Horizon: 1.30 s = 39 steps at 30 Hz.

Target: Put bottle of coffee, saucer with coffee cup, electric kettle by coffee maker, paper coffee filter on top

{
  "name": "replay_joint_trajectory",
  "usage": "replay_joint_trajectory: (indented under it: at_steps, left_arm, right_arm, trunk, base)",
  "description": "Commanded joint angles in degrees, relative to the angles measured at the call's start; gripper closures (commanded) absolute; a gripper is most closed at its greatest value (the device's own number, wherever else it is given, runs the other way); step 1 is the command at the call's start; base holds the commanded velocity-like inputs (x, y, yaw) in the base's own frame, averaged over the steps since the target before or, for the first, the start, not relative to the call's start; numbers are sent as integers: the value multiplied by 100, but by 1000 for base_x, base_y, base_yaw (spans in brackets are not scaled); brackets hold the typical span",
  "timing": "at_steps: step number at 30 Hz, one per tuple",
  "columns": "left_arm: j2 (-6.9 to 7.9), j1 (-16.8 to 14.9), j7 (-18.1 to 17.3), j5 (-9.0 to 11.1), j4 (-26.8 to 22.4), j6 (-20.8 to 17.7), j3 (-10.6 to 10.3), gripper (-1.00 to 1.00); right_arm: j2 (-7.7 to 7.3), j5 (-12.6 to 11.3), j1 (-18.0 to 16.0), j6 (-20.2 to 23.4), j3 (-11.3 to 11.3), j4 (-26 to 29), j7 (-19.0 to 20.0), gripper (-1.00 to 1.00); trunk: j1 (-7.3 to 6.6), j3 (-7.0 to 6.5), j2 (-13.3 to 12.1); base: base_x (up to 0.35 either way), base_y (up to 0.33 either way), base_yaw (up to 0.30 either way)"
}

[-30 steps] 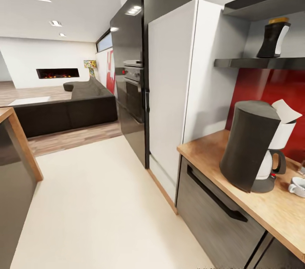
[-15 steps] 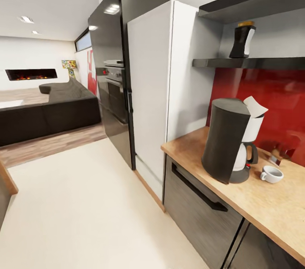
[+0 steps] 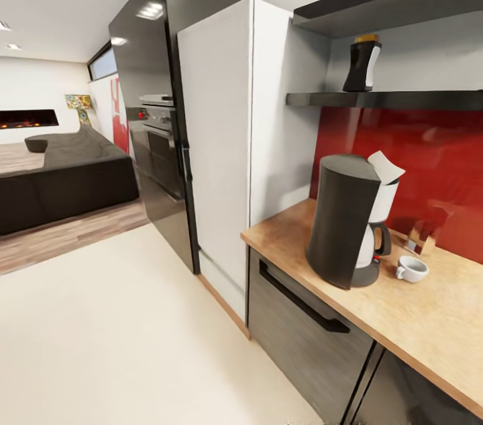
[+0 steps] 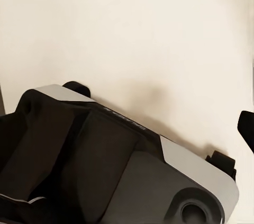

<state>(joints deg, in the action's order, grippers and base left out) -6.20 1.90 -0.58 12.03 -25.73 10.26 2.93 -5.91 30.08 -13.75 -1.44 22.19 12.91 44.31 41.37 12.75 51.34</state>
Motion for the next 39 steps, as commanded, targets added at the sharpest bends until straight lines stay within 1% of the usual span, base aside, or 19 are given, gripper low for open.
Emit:
replay_joint_trajectory:
  at_steps: [1,8,19,34,39]
  left_arm:
    - [-4,3,-8,22,-11,2,17,-100]
    - [-4,3,-6,21,-15,2,18,-100]
    - [-4,3,-5,24,-11,1,18,-100]
    - [-4,3,-4,24,-13,2,24,-100]
    - [-4,3,-6,23,-11,2,24,-100]
  right_arm:
    - [1,60,-5,-15,49,1,26,-100]
    - [-2,60,-5,-14,49,5,30,-100]
    - [-6,59,-5,-12,48,10,24,-100]
    - [-6,60,-5,-10,49,9,25,-100]
    - [-6,60,-5,-14,49,9,18,-100]
  trunk:
    - [1,7,5]
    - [1,7,5]
    - [1,5,5]
    - [1,-28,5]
    - [1,-33,5]
  base:
    - [4,4,-258]
    - [32,32,-199]
    - [193,219,-37]
    - [33,38,-217]
    - [85,143,-119]
